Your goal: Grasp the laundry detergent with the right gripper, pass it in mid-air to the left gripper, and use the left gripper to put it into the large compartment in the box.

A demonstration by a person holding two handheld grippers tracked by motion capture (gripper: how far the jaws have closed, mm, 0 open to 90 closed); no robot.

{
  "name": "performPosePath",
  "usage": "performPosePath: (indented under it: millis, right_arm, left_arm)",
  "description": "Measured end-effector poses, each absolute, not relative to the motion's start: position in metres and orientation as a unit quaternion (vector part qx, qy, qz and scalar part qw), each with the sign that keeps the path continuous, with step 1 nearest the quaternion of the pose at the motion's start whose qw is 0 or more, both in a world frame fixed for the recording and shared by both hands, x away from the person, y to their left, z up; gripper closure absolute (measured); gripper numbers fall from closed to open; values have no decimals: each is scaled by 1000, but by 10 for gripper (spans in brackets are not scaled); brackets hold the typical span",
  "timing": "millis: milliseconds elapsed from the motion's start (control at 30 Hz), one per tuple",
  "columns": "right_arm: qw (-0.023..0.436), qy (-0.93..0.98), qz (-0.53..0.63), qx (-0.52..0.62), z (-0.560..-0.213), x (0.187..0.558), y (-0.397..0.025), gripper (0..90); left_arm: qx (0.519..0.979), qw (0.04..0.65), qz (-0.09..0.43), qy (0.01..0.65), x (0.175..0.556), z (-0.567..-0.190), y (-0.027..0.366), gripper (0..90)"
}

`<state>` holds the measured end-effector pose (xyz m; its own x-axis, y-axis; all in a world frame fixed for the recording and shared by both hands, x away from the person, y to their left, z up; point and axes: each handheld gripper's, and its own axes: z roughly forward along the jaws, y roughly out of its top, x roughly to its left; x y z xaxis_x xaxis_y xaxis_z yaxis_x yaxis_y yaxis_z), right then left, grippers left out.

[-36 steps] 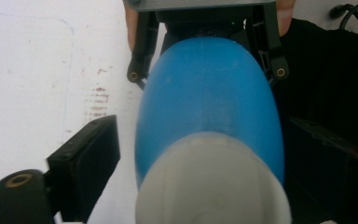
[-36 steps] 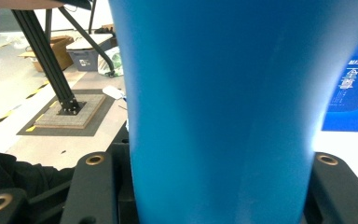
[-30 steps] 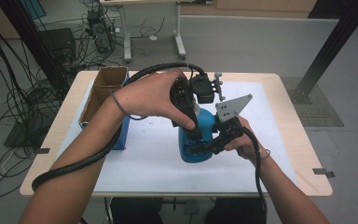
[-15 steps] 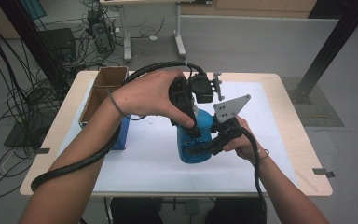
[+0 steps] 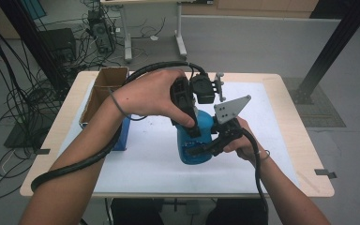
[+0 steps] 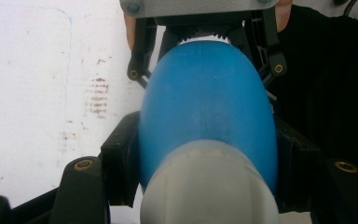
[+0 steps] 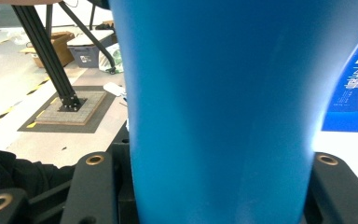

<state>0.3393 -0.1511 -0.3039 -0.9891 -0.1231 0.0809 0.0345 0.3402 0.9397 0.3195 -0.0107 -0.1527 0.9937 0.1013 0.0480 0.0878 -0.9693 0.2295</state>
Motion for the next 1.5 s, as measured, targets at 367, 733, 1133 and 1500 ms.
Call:
performPosePath:
  millis: [367, 733, 1133, 1500]
  right_arm:
    - [67, -812, -579, 29, -304, 340, -152, 441]
    - [67, -811, -581, 29, -304, 340, -152, 441]
    - [66, -811, -580, 27, -303, 340, -153, 441]
    - [65, -811, -581, 28, -304, 341, -153, 440]
  left_arm:
    - [991, 119, 29, 50, 320, -152, -11, 378]
    - [991, 123, 31, 51, 319, -151, -10, 378]
    - [991, 123, 31, 50, 319, -151, -12, 378]
    - [990, 127, 32, 52, 320, -152, -12, 378]
